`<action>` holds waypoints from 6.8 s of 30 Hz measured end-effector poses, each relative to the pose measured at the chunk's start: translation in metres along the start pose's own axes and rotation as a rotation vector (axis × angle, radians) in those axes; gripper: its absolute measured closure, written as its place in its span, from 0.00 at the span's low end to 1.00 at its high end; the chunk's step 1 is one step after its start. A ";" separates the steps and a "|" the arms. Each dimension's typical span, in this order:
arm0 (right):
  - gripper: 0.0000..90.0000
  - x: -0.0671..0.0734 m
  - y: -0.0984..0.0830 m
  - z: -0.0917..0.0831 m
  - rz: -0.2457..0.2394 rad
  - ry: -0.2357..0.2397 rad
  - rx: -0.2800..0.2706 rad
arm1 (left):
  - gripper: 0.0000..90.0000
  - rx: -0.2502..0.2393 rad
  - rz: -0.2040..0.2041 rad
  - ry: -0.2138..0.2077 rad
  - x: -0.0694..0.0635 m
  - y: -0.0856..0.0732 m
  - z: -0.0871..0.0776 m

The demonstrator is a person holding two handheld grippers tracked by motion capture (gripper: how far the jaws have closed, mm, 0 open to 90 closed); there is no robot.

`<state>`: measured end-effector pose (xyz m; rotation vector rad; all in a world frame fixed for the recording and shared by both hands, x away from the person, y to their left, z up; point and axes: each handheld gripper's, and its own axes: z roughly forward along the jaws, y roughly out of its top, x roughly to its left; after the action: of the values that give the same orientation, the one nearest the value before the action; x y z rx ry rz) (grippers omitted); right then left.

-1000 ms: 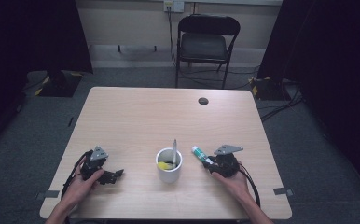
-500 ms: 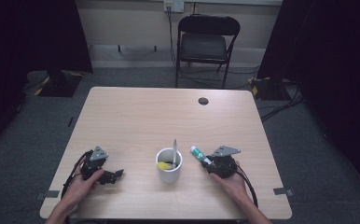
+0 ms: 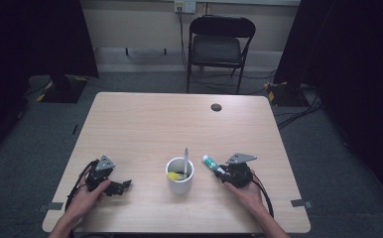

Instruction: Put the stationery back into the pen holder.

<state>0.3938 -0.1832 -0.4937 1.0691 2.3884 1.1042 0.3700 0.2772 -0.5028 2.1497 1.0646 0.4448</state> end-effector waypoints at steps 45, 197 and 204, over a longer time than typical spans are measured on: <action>0.73 -0.004 0.019 -0.052 0.084 0.098 -0.133 | 0.00 0.000 0.002 -0.001 0.000 0.000 0.000; 0.73 0.077 0.085 -0.036 -0.102 0.257 -0.108 | 0.00 -0.006 -0.001 -0.001 0.000 0.003 0.003; 0.73 0.076 0.096 -0.030 -0.088 0.263 -0.140 | 0.00 -0.006 -0.001 -0.002 0.000 0.003 0.003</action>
<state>0.3747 -0.1027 -0.3985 0.8078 2.4812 1.4335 0.3733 0.2748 -0.5031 2.1439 1.0626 0.4449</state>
